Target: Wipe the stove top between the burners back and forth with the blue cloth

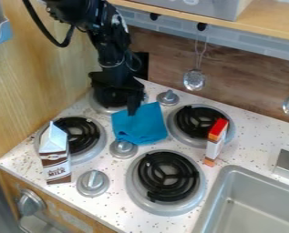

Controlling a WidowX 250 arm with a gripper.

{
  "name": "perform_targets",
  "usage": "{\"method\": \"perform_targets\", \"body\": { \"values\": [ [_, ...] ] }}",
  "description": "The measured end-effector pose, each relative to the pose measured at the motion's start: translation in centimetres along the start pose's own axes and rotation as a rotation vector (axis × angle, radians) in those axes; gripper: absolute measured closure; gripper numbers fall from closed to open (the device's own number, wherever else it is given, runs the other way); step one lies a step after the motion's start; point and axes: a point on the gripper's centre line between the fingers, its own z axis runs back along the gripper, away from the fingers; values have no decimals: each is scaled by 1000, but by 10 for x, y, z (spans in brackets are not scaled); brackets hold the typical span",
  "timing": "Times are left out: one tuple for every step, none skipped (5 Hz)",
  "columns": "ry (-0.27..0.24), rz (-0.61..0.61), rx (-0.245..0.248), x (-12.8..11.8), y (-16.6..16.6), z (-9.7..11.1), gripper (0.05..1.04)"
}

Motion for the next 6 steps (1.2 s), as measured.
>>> {"method": "perform_targets", "body": {
  "values": [
    [43, 5, -1, -9, 0, -14, 83],
    [25, 67, 22, -7, -1, -26, 83],
    [-9, 70, -5, 7, -10, -35, 83],
    [-26, 80, -16, 19, -12, -49, 83],
    [-12, 70, -21, 24, -11, -58, 83],
    [6, 41, -1, 29, -8, -71, 83]
  ]
}}
